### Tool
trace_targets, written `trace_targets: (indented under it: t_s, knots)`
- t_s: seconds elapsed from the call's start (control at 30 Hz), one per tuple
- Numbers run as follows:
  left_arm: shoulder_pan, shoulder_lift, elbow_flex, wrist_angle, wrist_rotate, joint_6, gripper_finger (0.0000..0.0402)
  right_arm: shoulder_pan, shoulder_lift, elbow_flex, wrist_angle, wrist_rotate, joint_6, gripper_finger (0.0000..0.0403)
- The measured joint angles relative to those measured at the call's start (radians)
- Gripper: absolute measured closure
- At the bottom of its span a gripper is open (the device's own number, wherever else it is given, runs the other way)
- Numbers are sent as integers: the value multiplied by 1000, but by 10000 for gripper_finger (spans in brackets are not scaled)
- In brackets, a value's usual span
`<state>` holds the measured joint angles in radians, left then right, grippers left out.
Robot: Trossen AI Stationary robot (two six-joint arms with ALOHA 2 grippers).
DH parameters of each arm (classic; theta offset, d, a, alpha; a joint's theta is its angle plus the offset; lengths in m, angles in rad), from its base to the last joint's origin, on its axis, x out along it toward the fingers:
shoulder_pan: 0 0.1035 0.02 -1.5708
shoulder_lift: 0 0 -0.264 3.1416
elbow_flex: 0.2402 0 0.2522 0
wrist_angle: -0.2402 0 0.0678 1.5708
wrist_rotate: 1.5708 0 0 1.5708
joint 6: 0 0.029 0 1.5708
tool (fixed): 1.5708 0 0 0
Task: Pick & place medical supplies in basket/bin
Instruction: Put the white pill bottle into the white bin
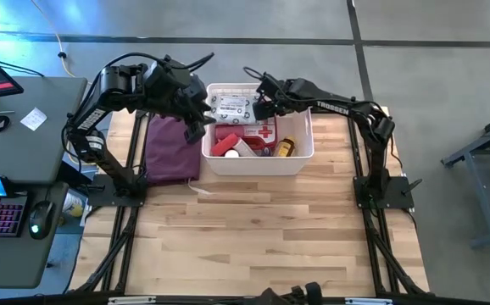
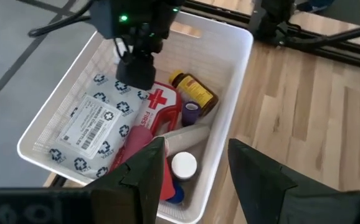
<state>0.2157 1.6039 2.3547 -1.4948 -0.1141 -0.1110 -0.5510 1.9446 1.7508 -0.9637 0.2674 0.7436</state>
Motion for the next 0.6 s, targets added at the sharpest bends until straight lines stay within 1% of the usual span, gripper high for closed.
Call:
trace_targets:
  t_s: [0.13, 0.27, 0.6]
  knots:
    - [0, 0, 0, 0, 23, 38, 192, -2, 2, 0, 8, -17, 16, 245]
    - [0, 0, 0, 0, 23, 74, 192, -2, 3, 0, 16, -27, 41, 233]
    - [0, 0, 0, -5, 81, 157, 192, 0, 3, 0, 42, -51, 68, 166]
